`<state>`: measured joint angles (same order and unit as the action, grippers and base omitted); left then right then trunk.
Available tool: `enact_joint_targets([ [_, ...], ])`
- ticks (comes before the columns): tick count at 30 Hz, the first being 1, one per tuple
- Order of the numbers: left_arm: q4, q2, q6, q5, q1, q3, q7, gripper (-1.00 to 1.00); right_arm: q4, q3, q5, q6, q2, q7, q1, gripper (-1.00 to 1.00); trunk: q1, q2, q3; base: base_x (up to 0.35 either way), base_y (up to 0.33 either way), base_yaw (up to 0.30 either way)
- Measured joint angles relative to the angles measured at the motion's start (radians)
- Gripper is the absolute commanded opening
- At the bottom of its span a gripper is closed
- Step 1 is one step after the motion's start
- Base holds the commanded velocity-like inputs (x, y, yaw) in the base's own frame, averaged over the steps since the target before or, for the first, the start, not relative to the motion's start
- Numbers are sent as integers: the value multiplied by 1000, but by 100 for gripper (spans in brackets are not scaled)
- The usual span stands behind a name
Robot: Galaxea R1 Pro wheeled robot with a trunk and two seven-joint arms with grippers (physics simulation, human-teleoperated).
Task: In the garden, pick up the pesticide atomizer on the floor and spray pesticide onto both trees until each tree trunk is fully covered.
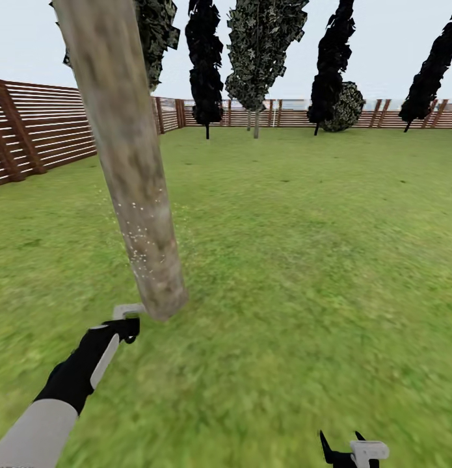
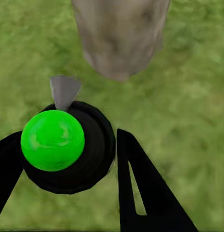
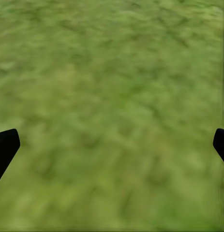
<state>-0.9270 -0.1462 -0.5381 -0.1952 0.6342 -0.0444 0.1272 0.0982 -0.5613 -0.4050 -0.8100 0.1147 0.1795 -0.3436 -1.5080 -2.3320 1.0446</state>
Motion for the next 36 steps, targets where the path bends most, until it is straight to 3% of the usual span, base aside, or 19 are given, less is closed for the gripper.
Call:
enact_joint_targets([
  [2, 27, 1, 14, 0, -1, 2, 32, -100, 0, 0, 0, 0, -1, 0, 0, 100, 0, 0, 0, 0, -268, 0],
  [8, 196, 9, 196, -5, -1, 2, 67, -100, 0, 0, 0, 0, -1, 0, 0, 100, 0, 0, 0, 86, -269, 0],
  [33, 206, 17, 204, -5, -1, 3, 69, -100, 0, 0, 0, 0, -1, 0, 0, 100, 0, 0, 0, 130, -269, 69],
  [36, 206, 22, 204, -9, -1, 2, 134, -100, 0, 0, 0, 0, -1, 0, 0, 100, 0, 0, 0, 118, -269, 250],
])
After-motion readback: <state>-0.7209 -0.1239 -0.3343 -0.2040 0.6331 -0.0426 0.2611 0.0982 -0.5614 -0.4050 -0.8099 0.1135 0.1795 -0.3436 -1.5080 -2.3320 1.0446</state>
